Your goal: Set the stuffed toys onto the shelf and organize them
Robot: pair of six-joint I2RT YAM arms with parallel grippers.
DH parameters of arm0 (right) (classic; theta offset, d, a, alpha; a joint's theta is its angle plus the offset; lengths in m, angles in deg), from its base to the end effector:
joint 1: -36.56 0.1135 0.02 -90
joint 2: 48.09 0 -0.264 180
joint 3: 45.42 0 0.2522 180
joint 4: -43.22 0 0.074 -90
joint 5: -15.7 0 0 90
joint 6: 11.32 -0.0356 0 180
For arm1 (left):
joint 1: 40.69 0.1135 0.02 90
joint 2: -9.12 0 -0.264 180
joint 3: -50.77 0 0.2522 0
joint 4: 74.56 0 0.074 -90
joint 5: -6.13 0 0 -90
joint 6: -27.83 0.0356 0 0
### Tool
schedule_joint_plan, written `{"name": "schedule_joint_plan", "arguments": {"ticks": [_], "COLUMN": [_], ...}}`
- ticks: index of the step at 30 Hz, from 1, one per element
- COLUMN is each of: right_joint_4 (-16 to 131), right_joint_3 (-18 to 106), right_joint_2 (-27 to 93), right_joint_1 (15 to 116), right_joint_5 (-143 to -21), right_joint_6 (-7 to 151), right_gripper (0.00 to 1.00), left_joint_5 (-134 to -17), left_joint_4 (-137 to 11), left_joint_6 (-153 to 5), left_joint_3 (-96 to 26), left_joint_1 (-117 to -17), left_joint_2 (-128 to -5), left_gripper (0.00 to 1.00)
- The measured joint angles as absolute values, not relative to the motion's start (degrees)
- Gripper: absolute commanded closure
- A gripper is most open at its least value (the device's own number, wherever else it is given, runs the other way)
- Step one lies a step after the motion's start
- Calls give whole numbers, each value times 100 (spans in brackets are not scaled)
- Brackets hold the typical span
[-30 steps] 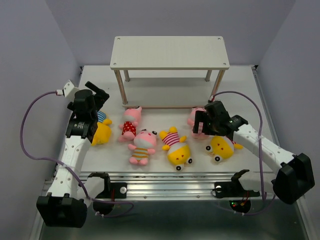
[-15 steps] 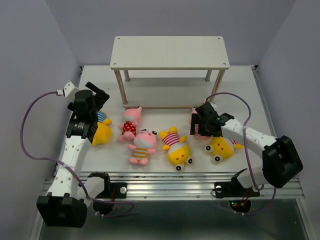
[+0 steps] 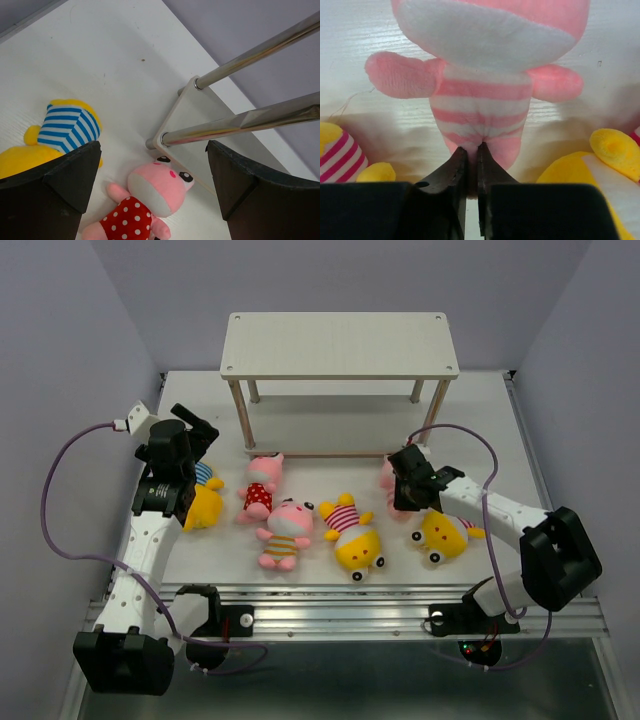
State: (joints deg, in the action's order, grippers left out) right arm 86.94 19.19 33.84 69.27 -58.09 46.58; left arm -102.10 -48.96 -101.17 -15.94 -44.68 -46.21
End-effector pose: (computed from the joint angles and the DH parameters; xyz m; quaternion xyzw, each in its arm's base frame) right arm 0.2377 0.1408 0.2051 0.0301 0.9587 0.0174 0.2822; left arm 0.2218 -0.0043 0.3539 -0.3272 0.7139 -0.1059 0.6100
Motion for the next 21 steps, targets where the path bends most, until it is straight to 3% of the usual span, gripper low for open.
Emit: {"name": "schedule_joint_plan", "arguments": {"ticks": [1, 9, 21], "right_joint_4": [8692, 9000, 9538], "right_joint_3": [1922, 2083, 3056], "right_joint_2": [3382, 3087, 1529], "right_joint_1": [6927, 7010, 7229], "right_joint_5": [-5807, -5669, -5346], "right_joint_6": [4691, 4918, 5613], "right_gripper": [99, 99, 99], "left_joint_5": [-10208, -10210, -10210], "left_joint_4": [-4896, -4896, -4900], "left_joint_6": [-10117, -10115, -10113], "left_joint_3": [-1594, -1594, -1594], "left_joint_1": [-4468, -4468, -4468], "left_joint_2": [-4621, -4621, -4621], "left_gripper": [1, 1, 1]}}
